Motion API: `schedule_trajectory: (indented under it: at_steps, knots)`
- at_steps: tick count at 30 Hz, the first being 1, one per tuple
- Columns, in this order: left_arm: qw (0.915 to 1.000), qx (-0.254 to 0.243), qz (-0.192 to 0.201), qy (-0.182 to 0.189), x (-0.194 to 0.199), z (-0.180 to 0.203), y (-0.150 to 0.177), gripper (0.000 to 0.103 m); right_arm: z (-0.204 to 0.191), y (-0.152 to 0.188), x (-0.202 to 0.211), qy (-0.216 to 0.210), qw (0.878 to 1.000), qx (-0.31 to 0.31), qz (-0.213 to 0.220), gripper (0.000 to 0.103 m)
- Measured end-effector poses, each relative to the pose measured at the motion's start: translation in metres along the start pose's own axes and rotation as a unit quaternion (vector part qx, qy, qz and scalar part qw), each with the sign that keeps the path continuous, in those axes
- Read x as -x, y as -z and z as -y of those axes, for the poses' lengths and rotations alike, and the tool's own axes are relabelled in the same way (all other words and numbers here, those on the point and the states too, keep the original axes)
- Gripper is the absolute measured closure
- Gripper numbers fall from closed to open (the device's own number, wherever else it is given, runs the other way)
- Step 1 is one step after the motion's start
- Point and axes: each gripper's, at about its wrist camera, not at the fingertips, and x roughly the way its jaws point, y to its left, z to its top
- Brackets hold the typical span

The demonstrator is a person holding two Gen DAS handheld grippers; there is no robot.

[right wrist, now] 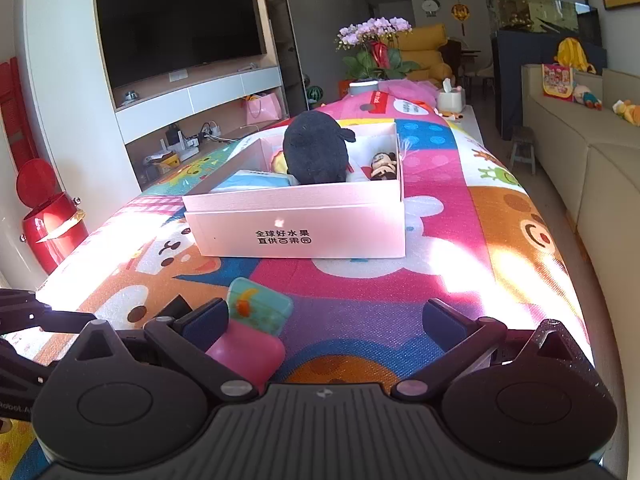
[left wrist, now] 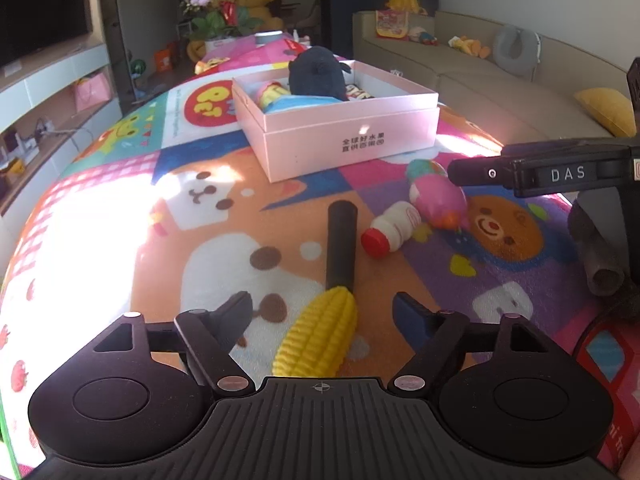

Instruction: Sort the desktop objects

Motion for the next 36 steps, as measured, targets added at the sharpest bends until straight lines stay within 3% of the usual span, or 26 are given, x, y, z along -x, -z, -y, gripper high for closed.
schedule_trajectory:
  at_steps: [4, 7, 11, 16, 20, 22, 26, 32, 36]
  knots:
    - [0.9996, -0.022, -0.016, -0.011, 0.003, -0.002, 0.013, 0.01, -0.013, 0.0, 0.01, -0.044, 0.998, 0.043, -0.028, 0.0]
    - [0.9998, -0.006, -0.019, -0.001, 0.002, -0.013, 0.016, 0.008, -0.029, 0.004, 0.008, -0.053, 0.993, 0.091, -0.057, 0.0]
    - [0.9991, 0.004, -0.002, -0.042, 0.002, -0.023, 0.016, 0.015, -0.04, 0.005, -0.003, -0.029, 0.991, 0.113, -0.068, 0.0]
    - [0.9949, -0.005, 0.018, -0.099, -0.007, -0.039, 0.009, 0.015, -0.033, -0.001, -0.016, 0.028, 0.991, 0.109, -0.067, 0.0]
    - [0.9908, 0.027, 0.038, -0.127, -0.026, -0.054, -0.003, 0.015, -0.021, 0.0, -0.029, 0.05, 0.991, 0.087, -0.089, 0.0]
    - [0.9915, 0.046, 0.044, -0.114, -0.032, -0.058, -0.007, 0.015, -0.013, 0.002, -0.037, 0.044, 0.991, 0.065, -0.11, 0.0]
    - [0.9941, 0.065, 0.051, -0.07, -0.028, -0.058, -0.004, 0.009, -0.008, 0.002, -0.037, 0.034, 0.992, 0.055, -0.111, 0.0]
    - [0.993, 0.066, 0.073, -0.066, 0.013, -0.037, 0.003, 0.006, -0.01, 0.003, -0.037, 0.037, 0.991, 0.056, -0.114, 0.0]
    - [0.9929, 0.061, 0.102, 0.002, 0.03, -0.008, -0.008, 0.005, -0.01, 0.002, -0.037, 0.036, 0.991, 0.06, -0.114, 0.0]
